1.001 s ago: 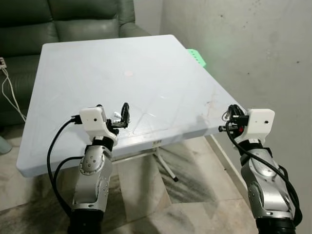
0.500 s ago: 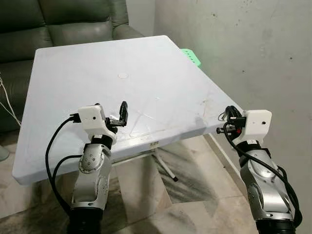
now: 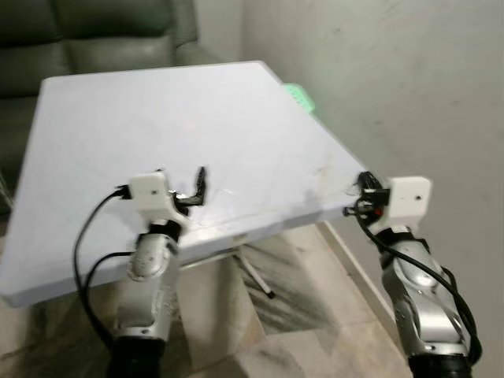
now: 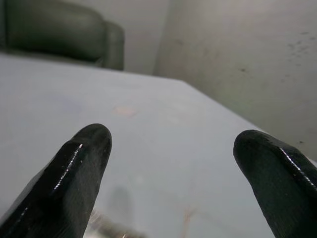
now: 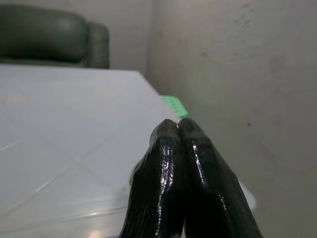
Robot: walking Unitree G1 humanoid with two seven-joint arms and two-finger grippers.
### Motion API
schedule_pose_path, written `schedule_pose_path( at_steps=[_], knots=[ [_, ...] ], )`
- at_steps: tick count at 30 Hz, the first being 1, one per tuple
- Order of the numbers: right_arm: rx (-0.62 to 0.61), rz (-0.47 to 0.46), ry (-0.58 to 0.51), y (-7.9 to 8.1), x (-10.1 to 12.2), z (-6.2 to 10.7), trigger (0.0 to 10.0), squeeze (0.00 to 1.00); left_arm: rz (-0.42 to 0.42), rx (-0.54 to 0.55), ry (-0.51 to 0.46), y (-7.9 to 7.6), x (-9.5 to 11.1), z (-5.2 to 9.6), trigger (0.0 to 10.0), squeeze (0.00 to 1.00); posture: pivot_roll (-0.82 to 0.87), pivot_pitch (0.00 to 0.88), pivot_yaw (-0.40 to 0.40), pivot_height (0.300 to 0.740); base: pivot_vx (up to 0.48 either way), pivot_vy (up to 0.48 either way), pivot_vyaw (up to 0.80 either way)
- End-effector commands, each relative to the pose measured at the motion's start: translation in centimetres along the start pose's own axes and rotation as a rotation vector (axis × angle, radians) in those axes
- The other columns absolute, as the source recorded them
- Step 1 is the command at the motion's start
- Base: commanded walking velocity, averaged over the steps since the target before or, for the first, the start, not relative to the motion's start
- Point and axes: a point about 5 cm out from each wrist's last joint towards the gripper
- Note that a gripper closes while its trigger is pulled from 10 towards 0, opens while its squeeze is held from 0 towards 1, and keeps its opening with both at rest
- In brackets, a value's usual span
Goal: Hang keys on a hook
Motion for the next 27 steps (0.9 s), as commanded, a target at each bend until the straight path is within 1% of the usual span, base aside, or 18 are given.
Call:
schedule_pose_path(
  at_steps=[1,2,4,5,8,10,23,27],
  knots=[
    [-0.025,0.016,-0.001,-1.02,0.25,0.19,10.0,0.00,0.027,-0.031,-0.003,-1.40,0.11,-0.27,10.0,0.00,-0.02,0.055,-0.067,0.740,0.000,0.000,-0.75],
    [-0.025,0.016,-0.001,-1.04,0.25,0.19,10.0,0.00,0.044,-0.030,-0.002,-1.42,0.09,-0.28,10.0,0.00,-0.02,0.055,-0.067,0.740,0.000,0.000,-0.75],
    [-0.024,0.016,-0.001,-1.03,0.26,0.18,10.0,0.00,0.051,-0.021,-0.003,-1.41,0.12,-0.31,10.0,0.00,-0.02,0.057,-0.068,0.740,0.000,0.000,-0.75],
    [-0.022,0.017,0.001,-1.01,0.29,0.17,10.0,0.00,0.023,-0.002,0.006,-1.39,0.11,-0.45,10.0,0.00,-0.02,0.060,-0.069,0.740,0.000,0.000,-0.75],
    [-0.020,0.018,0.001,-1.00,0.34,0.15,10.0,0.00,0.023,-0.005,0.009,-1.48,0.11,-0.53,10.0,0.00,-0.02,0.062,-0.069,0.740,0.000,0.000,-0.75],
    [-0.021,0.019,0.001,-1.03,0.39,0.14,10.0,0.00,0.005,-0.012,0.010,-1.51,0.17,-0.56,10.0,0.00,-0.03,0.066,-0.066,0.740,0.000,0.000,-0.75],
    [-0.024,0.021,-0.003,-1.03,0.68,0.01,10.0,0.00,0.026,0.015,0.035,-1.54,0.11,-0.74,10.0,0.00,-0.03,0.067,-0.073,0.740,0.000,0.000,-0.75],
    [-0.023,0.022,-0.005,-0.99,0.78,-0.15,10.0,0.00,0.021,0.021,0.040,-1.43,0.12,-0.74,10.0,0.00,-0.03,0.067,-0.073,0.740,0.000,0.000,-0.75]
  ],
)
Point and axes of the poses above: a point about 5 cm out from each wrist's last joint towards the gripper, its own z axis pointing back from the gripper into the wrist, its own x axis along the axis of the wrist's last joint, y = z × x, and after that the axes turned 1 degree about z, right-handed
